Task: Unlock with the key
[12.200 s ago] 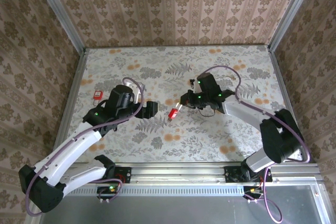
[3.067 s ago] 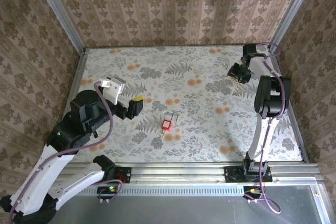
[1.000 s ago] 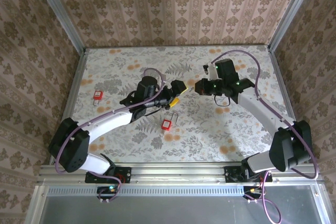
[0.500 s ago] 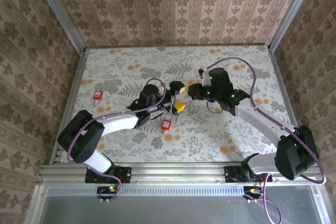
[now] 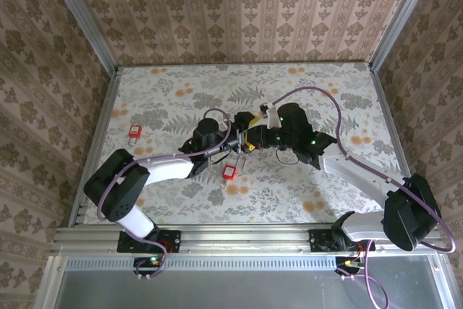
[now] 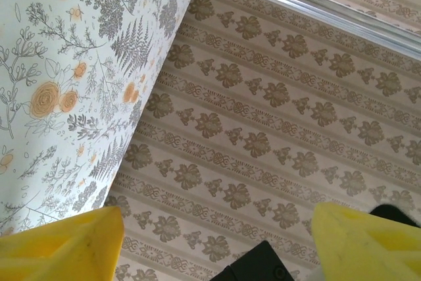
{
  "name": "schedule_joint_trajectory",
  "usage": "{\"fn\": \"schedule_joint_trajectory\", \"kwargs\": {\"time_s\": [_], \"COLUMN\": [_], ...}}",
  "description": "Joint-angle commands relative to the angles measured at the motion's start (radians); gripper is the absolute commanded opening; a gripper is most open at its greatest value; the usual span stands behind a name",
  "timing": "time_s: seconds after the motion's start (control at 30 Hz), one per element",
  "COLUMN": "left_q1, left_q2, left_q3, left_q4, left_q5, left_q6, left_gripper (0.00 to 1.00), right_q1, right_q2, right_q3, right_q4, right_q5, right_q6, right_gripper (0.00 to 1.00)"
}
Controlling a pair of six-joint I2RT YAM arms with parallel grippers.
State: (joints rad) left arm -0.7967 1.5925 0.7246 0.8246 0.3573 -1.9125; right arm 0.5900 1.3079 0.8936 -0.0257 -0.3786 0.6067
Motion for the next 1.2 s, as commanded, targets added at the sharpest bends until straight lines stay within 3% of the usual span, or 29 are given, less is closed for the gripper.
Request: {"fn": "schedule_joint_trajectory", "kwargs": {"time_s": [0.0, 0.27, 0.5, 1.07, 1.17], "left_q1": [0.012, 0.03, 0.036, 0.042, 0.045], "left_q2": [-0.007, -0.029, -0.036, -0.047, -0.06], "left_q3": [-0.014, -0.024, -0.034, -0.017, -0.019], "left_q4": [0.048, 0.015, 0.004, -0.049, -0.078], "left_q5": [-0.011, -0.009, -0.015, -0.008, -0.012], "left_q6": [-0.001, 0.021, 0.032, 0.085, 0.107], "left_gripper": [0.73, 0.71, 0.6, 0.03, 0.0], "right_q1": [0.007, 0.007, 0.007, 0.005, 0.004], "right_q2": [-0.036, -0.07, -0.1, -0.129, -0.141], "right_q3": [-0.016, -0.036, -0.06, -0.064, -0.065], "right_q4": [0.011, -0.011, -0.025, -0.071, -0.084], "right_q5": [-0.013, -0.005, 0.007, -0.012, -0.005], "right_q6": [-0.007, -0.022, -0.033, -0.082, -0.098], "right_gripper": [0.0, 0.0, 0.0, 0.0, 0.0]}}
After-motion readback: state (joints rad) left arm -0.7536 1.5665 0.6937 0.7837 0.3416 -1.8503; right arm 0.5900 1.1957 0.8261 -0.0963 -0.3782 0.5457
